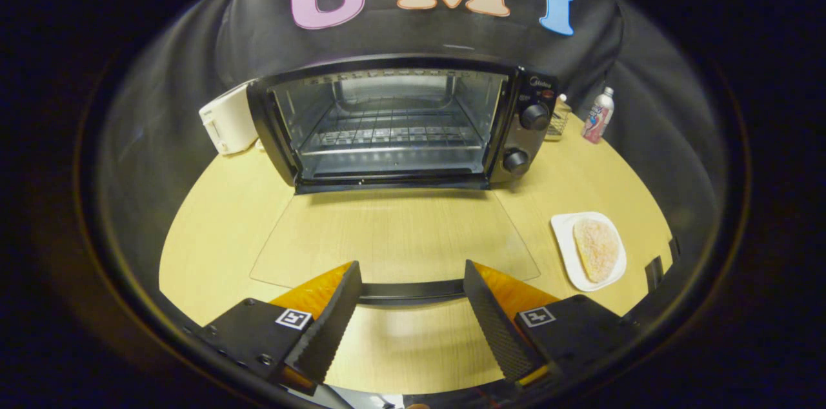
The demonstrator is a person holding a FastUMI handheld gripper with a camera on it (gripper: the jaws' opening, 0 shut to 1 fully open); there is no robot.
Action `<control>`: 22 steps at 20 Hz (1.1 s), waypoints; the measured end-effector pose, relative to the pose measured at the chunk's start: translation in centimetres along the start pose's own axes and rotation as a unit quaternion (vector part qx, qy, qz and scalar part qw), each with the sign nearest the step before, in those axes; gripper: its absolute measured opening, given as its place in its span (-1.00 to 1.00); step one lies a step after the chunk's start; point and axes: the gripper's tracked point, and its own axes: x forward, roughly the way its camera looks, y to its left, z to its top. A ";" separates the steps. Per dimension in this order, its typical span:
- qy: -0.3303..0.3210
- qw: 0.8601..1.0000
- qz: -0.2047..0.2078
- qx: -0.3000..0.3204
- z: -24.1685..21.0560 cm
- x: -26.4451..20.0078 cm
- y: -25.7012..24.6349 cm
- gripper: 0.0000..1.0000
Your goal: Open the toaster oven, put the food inside, and close the toaster oven door.
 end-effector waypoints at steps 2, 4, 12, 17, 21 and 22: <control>0.010 1.000 0.001 0.000 -0.8 0.3 0.0 1.00; 0.012 1.000 0.002 0.013 -0.9 0.5 -0.3 1.00; -0.024 0.995 -0.092 0.008 4.2 -1.4 -9.4 1.00; -0.021 0.985 -0.167 0.048 5.3 -1.0 -17.8 1.00; 0.017 0.977 -0.199 0.076 3.5 0.3 -22.0 1.00; 0.025 0.976 -0.199 0.083 3.1 0.7 -22.7 1.00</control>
